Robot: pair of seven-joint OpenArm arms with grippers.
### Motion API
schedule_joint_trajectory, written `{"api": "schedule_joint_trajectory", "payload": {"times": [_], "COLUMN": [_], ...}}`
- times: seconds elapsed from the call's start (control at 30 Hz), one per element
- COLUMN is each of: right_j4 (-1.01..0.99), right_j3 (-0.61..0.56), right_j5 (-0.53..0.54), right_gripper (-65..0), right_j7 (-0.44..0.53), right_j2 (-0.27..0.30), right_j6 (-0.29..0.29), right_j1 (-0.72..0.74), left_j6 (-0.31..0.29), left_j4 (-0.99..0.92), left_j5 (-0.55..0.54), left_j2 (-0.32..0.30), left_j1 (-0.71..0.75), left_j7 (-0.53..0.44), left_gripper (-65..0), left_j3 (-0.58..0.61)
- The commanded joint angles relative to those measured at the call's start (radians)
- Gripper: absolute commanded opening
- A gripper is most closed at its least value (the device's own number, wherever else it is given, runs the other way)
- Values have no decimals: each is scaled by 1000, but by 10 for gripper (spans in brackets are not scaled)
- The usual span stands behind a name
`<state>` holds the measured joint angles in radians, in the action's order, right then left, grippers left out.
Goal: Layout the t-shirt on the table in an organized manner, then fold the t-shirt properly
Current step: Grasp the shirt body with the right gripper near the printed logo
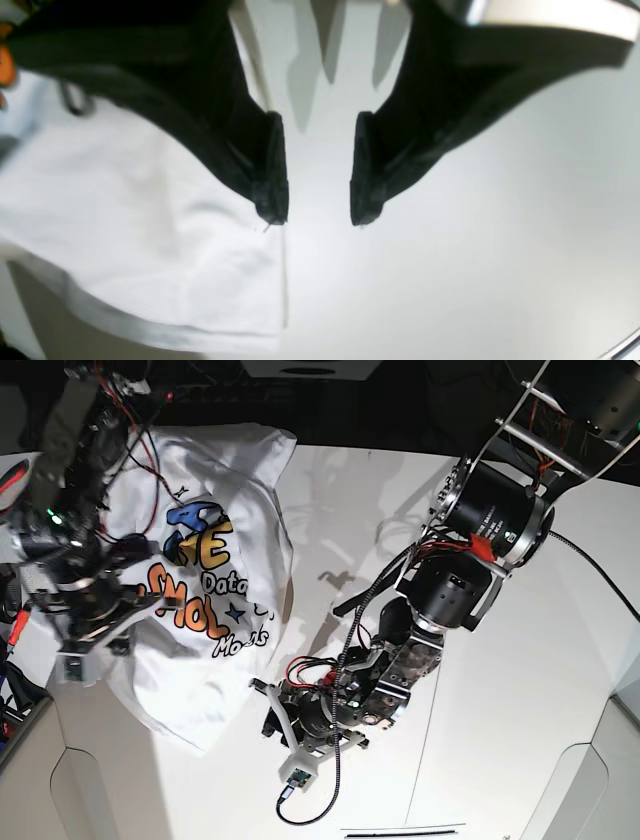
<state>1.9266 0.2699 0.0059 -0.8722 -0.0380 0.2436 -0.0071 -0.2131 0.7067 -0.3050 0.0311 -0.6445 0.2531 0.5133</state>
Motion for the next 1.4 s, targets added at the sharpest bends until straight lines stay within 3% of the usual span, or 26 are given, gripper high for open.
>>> {"api": "schedule_joint_trajectory", "payload": {"times": [0.0, 0.1, 0.2, 0.37, 0.53, 0.8, 0.93, 1.1, 1.37], "right_j4": [-42, -225, -365, -512, -541, -541, -541, -541, -541], "right_j3": [-14, -38, -40, -74, -203, -426, -502, -604, -742], "right_j5": [-29, -121, -148, -147, -145, -145, -143, -120, -115], "right_gripper": [-650, -650, -650, -650, -650, -650, -650, -650, -650], "right_j7": [22, -19, -91, -153, -184, -215, -232, -240, -250], "right_j2": [8, 8, 23, 58, 90, 90, 90, 91, 92], "right_j6": [-18, -50, -49, -6, 10, 16, 55, 106, 158], "right_j1": [26, 58, 65, 59, 15, -38, -39, -40, -40], "left_j6": [13, 48, 48, 32, -4, -98, -152, -201, -203], "left_j4": [13, -6, -49, -115, -117, -117, -117, -117, -117], "left_j5": [-5, -10, -20, -20, -31, -193, -267, -311, -305], "left_j2": [19, 46, 77, 93, 58, -57, -95, -118, -117], "left_j1": [-37, -40, -39, -39, -36, -36, -36, -33, -7], "left_j7": [-22, -16, -7, -10, 32, 66, 89, 101, 109], "left_gripper": [-405, -405, -405, -405, -404, -404, -404, -404, -404], "left_j3": [-3, -3, -3, -3, -3, -3, -3, -3, -3]}}
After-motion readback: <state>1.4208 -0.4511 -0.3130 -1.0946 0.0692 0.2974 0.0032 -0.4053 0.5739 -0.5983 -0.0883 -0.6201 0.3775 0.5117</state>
